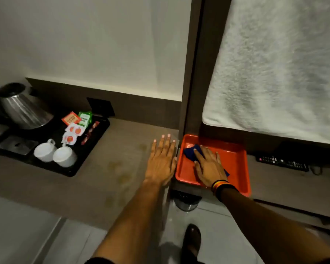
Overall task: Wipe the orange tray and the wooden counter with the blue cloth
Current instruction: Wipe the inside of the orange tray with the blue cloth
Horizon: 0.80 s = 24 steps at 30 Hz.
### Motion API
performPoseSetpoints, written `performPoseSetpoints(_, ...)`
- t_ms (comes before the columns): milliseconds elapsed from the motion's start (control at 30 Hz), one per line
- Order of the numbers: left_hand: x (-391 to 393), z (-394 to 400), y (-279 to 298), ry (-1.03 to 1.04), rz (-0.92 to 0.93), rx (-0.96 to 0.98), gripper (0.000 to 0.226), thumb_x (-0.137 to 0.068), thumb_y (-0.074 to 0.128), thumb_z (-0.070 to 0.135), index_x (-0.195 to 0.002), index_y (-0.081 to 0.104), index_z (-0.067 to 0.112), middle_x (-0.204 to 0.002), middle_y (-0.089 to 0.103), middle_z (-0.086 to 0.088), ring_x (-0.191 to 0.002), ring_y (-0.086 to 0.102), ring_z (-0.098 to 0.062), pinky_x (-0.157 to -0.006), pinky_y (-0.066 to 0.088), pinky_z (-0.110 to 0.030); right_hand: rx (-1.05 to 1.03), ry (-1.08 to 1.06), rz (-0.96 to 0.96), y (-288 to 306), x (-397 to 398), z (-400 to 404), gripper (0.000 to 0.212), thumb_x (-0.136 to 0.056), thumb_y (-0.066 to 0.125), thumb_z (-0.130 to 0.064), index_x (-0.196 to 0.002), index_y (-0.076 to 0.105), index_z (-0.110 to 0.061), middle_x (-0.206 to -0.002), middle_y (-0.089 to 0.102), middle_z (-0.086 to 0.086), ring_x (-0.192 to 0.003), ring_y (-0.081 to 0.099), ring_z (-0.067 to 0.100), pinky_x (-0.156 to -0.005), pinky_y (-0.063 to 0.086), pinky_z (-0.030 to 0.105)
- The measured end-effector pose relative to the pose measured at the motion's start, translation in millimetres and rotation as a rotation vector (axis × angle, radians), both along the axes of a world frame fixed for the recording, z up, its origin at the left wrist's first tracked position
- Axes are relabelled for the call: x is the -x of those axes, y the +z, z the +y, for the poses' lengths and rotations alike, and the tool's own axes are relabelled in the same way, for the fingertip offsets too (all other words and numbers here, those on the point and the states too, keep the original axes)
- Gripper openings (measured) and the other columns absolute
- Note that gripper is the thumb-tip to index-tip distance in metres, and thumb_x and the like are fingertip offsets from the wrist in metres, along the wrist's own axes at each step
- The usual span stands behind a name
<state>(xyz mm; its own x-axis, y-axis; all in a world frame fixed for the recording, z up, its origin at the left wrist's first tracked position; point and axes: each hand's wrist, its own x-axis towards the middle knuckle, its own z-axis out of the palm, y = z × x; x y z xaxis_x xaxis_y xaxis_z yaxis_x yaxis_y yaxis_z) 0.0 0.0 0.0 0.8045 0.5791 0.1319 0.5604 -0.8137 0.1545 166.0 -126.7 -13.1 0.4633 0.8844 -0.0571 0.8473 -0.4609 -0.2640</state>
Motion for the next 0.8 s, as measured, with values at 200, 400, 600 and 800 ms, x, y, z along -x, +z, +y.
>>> performPoseSetpoints(200,-29,-1,-48,0.075,0.053,0.196,0.065,-0.110,0.032,0.027,-0.165,0.005,0.008,-0.176,0.000,-0.014,-0.163,-0.008,-0.029,-0.129,-0.013,-0.042,0.213,0.049,0.071,-44,-50,23,0.064,-0.106,0.040,-0.035,-0.163,0.015,-0.021,-0.171,0.006,0.014,-0.157,0.008,0.033,-0.125,0.017,0.048)
performPoseSetpoints(400,-33,-7,-78,0.149,0.151,0.169,0.068,-0.110,0.028,0.029,-0.164,-0.005,0.007,-0.176,-0.002,-0.016,-0.163,-0.006,-0.033,-0.134,0.003,-0.052,0.398,0.090,0.129,-67,-61,33,0.067,-0.107,0.034,-0.023,-0.163,-0.001,-0.030,-0.172,-0.008,0.008,-0.159,-0.005,0.029,-0.127,0.009,0.051)
performPoseSetpoints(600,-32,-5,-79,0.158,0.111,0.245,0.066,-0.110,0.027,0.032,-0.165,-0.003,0.010,-0.176,-0.001,-0.013,-0.163,-0.005,-0.028,-0.134,0.004,-0.049,0.343,0.050,0.110,-53,-60,41,0.071,-0.100,0.038,-0.001,-0.162,0.019,-0.032,-0.172,0.007,0.004,-0.153,0.027,0.035,-0.118,0.035,0.052)
performPoseSetpoints(800,1,-9,-54,0.117,0.105,0.265,0.064,-0.109,0.032,0.029,-0.165,0.007,0.008,-0.176,0.006,-0.016,-0.163,0.002,-0.032,-0.134,0.005,-0.052,0.140,-0.014,0.120,1,-39,49,0.071,-0.093,0.055,0.000,-0.158,0.033,-0.016,-0.162,0.037,0.016,-0.140,0.047,0.039,-0.113,0.040,0.044)
